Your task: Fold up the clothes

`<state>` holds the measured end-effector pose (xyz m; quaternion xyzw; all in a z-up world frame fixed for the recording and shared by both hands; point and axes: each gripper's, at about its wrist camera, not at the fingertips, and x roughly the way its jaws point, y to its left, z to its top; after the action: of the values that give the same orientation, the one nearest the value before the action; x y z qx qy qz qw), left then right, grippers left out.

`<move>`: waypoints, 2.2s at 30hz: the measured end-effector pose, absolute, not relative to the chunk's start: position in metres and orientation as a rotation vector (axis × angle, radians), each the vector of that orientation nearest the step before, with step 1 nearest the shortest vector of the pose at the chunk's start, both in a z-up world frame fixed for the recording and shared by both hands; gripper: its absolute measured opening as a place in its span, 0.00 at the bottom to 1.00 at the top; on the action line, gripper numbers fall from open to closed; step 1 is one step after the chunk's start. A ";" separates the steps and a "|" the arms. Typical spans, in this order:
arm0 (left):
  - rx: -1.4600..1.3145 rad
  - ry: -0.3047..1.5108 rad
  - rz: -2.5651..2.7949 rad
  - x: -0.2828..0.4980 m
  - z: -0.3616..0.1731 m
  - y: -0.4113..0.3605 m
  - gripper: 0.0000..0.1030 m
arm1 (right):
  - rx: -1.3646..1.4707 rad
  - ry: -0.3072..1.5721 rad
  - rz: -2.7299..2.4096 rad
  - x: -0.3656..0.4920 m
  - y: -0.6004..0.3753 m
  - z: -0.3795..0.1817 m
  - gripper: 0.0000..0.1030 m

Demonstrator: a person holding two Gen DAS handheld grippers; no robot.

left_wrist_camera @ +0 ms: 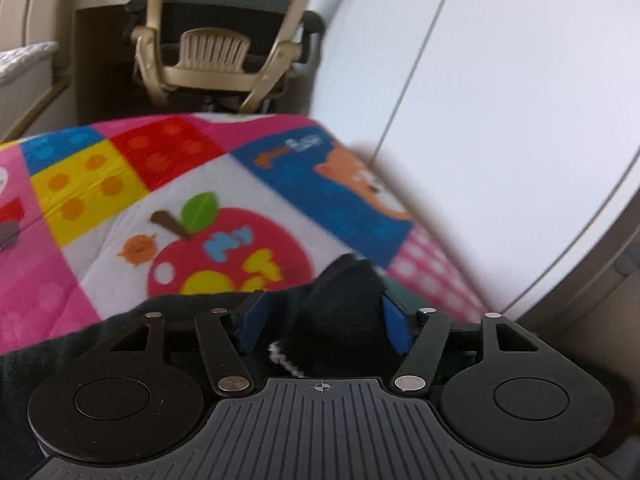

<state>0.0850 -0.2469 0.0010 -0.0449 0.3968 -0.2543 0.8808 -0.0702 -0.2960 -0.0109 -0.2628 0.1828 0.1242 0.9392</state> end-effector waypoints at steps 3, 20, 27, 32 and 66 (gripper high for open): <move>-0.109 0.832 -0.513 0.090 -0.007 -0.236 0.70 | -0.398 0.409 0.333 -0.074 -0.317 0.001 0.46; -0.159 0.817 -0.450 0.093 -0.009 -0.205 0.72 | 0.705 0.726 0.465 -0.011 -0.412 -0.036 0.50; -0.184 0.801 -0.461 0.087 -0.001 -0.200 0.82 | 0.398 0.643 0.406 -0.025 -0.391 -0.004 0.26; -0.189 0.746 -0.463 0.079 0.014 -0.199 0.89 | -0.114 0.522 0.349 -0.052 -0.329 0.013 0.27; -0.251 0.737 -0.253 0.028 -0.013 -0.095 0.89 | 0.683 0.761 0.610 0.010 -0.352 -0.030 0.66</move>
<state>0.0281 -0.0951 -0.0128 -0.1222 0.3582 -0.1229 0.9174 0.0100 -0.3517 -0.0301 0.3216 0.3583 0.2873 0.8281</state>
